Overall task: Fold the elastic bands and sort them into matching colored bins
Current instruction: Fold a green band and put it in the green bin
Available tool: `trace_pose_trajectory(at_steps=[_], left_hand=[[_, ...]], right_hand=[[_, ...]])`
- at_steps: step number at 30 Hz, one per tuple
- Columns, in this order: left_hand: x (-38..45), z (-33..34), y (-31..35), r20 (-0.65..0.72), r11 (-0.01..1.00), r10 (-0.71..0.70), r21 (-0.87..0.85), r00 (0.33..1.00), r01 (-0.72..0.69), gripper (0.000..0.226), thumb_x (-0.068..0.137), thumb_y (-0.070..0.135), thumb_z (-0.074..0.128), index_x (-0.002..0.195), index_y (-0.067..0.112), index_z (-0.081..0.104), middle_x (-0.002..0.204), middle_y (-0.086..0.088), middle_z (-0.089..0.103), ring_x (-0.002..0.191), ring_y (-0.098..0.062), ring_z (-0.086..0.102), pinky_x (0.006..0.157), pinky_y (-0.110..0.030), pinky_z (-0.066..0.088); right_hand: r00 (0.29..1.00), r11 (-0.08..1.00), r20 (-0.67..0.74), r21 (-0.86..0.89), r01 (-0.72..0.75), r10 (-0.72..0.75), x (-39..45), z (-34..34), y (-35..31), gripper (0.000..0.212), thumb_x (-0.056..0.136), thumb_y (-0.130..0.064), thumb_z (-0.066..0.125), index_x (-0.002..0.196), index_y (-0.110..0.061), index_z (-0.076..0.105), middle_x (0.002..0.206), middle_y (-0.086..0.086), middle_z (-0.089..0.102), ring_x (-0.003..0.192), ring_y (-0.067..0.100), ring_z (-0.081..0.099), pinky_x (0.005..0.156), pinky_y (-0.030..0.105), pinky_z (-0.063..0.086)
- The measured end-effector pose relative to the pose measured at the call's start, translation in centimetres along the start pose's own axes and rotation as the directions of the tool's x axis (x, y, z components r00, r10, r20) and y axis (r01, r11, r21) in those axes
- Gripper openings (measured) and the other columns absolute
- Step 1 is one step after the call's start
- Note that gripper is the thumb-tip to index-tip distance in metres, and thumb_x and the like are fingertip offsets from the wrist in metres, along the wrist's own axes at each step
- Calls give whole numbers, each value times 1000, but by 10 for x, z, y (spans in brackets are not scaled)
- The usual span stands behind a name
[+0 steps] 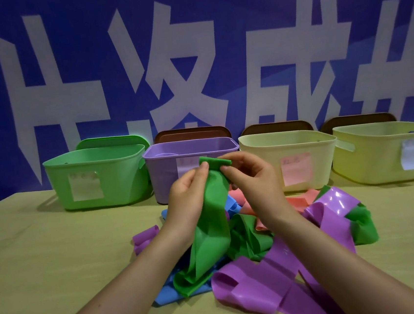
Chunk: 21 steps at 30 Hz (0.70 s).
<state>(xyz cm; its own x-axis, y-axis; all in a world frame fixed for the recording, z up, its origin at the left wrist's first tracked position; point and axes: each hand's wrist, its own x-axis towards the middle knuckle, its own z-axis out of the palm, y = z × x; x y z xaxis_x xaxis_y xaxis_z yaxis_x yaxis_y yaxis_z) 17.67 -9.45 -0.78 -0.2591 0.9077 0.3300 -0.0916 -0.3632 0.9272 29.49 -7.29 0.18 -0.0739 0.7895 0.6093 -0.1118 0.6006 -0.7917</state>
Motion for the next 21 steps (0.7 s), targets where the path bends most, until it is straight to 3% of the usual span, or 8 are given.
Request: trace_pose_trajectory(at_steps=[7, 13, 15, 17, 19, 21], left_hand=[[0, 0, 9, -12, 971, -198, -140, 980, 195, 33, 91, 40, 57, 93, 11, 72, 87, -11, 74, 76, -22, 69, 68, -27, 53], [-1, -2, 11, 13, 977, -179, -119, 984, 179, 51, 69, 60, 60, 87, 14, 71, 79, -8, 74, 71, -19, 69, 69, -29, 53], [-1, -2, 10, 30, 972, -179, -149, 983, 181, 49, 67, 56, 64, 88, 13, 72, 84, -10, 74, 75, -21, 69, 73, -31, 54], [0, -3, 10, 42, 964, -180, -193, 983, 185, 38, 76, 46, 66, 89, 11, 72, 81, -9, 74, 70, -18, 69, 64, -25, 54], [0, -3, 10, 52, 958, -180, -220, 982, 187, 29, 83, 37, 65, 90, 9, 72, 76, -7, 72, 61, -14, 66, 54, -21, 50], [0, -3, 10, 64, 950, -177, -249, 982, 188, 27, 86, 33, 64, 92, 8, 72, 78, -9, 71, 62, -16, 65, 55, -22, 52]], right_hand=[[996, 999, 83, 16, 40, -42, -1, -2, -5, 24, 87, 11, 56, 85, -11, 67, 62, -11, 65, 48, 3, 55, 55, 14, 45], [965, 929, 48, -261, 263, -260, 3, -6, 8, 20, 86, 0, 63, 91, -17, 73, 84, 2, 69, 72, 16, 64, 70, 32, 54], [931, 867, 91, -343, 361, -352, 4, -8, 10, 18, 85, -1, 64, 94, -13, 74, 85, 1, 66, 75, 10, 63, 71, 23, 52], [906, 818, 148, -390, 422, -397, 5, -11, 10, 21, 83, 1, 64, 96, -11, 74, 84, -2, 63, 74, 9, 62, 70, 18, 49], [915, 837, 168, -370, 404, -368, 6, -11, 9, 21, 84, -1, 63, 96, -14, 73, 84, -6, 62, 74, 12, 63, 71, 22, 51], [944, 895, 158, -304, 326, -290, 4, -10, 6, 22, 84, -8, 59, 95, -22, 72, 87, -6, 65, 76, 14, 65, 72, 28, 53]])
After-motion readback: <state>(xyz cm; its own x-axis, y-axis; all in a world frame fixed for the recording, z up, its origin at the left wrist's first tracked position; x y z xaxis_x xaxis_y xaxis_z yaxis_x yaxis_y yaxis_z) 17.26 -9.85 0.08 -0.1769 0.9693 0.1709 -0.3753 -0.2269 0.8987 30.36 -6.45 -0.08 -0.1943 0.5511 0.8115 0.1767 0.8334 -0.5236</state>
